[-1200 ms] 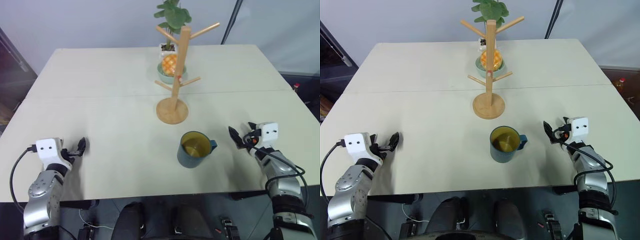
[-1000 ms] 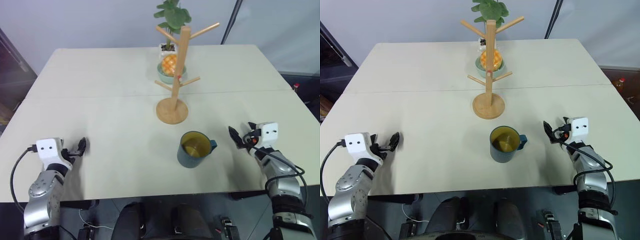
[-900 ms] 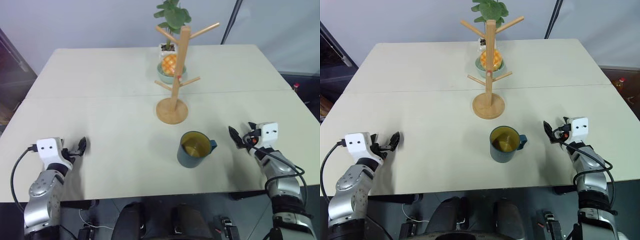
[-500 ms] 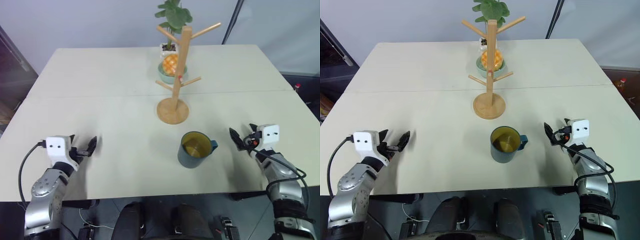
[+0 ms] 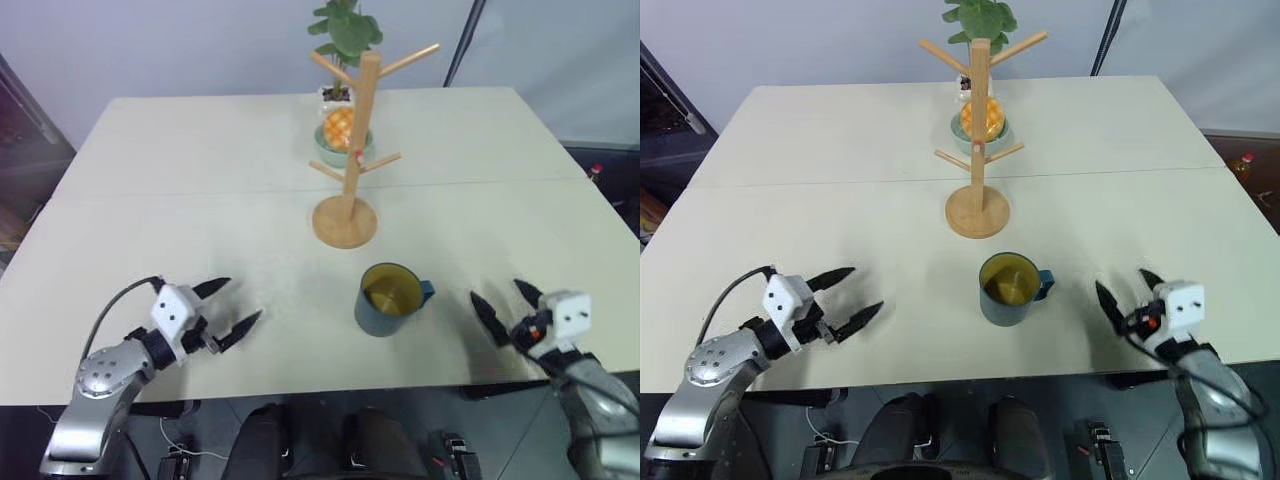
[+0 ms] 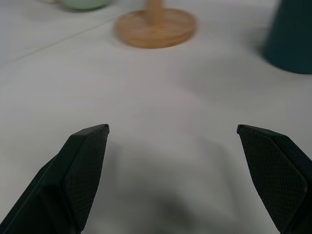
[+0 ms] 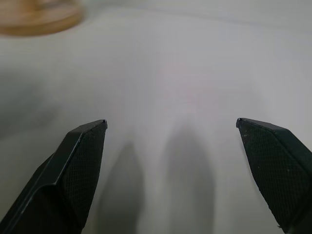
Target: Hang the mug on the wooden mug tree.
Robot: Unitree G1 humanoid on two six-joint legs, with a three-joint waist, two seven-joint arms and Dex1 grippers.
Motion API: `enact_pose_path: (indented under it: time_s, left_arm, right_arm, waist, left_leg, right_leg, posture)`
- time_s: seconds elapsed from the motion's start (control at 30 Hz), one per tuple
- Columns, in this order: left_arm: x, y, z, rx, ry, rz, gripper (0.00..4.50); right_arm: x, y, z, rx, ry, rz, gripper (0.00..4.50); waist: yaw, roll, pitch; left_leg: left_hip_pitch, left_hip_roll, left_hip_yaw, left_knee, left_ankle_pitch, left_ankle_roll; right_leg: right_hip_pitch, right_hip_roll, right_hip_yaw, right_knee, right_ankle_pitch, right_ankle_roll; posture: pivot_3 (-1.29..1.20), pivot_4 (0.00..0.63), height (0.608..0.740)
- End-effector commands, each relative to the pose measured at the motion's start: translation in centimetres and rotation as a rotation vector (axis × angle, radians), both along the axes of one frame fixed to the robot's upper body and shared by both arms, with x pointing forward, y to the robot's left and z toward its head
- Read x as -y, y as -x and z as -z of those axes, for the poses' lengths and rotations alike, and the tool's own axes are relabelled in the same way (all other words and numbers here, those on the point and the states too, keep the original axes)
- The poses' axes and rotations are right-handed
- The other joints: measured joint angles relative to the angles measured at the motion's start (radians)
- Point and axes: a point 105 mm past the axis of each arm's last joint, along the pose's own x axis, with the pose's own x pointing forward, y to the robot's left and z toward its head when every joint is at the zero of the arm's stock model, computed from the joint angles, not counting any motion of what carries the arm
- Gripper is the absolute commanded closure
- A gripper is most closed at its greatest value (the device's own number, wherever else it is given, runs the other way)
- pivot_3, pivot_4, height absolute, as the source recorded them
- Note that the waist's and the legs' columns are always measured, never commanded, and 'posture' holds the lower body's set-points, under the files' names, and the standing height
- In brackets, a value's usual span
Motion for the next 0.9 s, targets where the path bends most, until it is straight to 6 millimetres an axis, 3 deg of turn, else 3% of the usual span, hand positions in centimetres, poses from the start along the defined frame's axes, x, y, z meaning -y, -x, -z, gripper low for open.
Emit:
enact_pose_path:
  time_s: [0.03,0.2,0.47,0.9]
  left_arm:
    - [1.1,0.5,-0.6,0.018,0.004,0.092,0.00]
    - [1.6,0.0,-0.6,0.025,0.010,0.136,0.00]
    - [2.7,0.2,-1.3,0.034,0.028,0.226,0.00]
    - [3.1,0.6,-1.9,0.065,0.019,0.263,0.00]
  right_arm:
    - [-2.1,0.7,-1.5,0.050,-0.017,-0.061,0.08]
    - [-3.9,1.6,-1.7,0.046,-0.030,-0.104,0.08]
    - [-6.1,-0.1,-2.9,0.096,-0.020,-0.141,0.08]
    - [-6.5,-1.2,-2.1,0.097,-0.004,-0.191,0.08]
  waist:
    - [-0.001,0.000,0.000]
    - [0.005,0.001,0.000]
    - [0.004,0.001,0.000]
    - [0.006,0.000,0.000]
  left_leg:
    - [0.000,0.000,0.000,0.000,0.000,0.000]
    - [0.000,0.000,0.000,0.001,0.000,0.000]
    - [-0.001,0.000,0.000,0.001,0.000,0.000]
    - [-0.001,0.000,0.000,0.001,0.000,0.000]
  right_leg:
    - [0.000,0.000,0.000,0.000,0.000,0.000]
    - [0.000,0.000,0.000,0.000,0.000,-0.001]
    - [-0.001,0.000,0.000,-0.001,0.000,0.000]
    - [-0.001,0.000,0.000,0.000,0.000,0.001]
  posture:
    - [0.00,0.150,0.740]
    - [0.00,0.150,0.740]
    - [0.00,0.150,0.740]
    - [0.00,0.150,0.740]
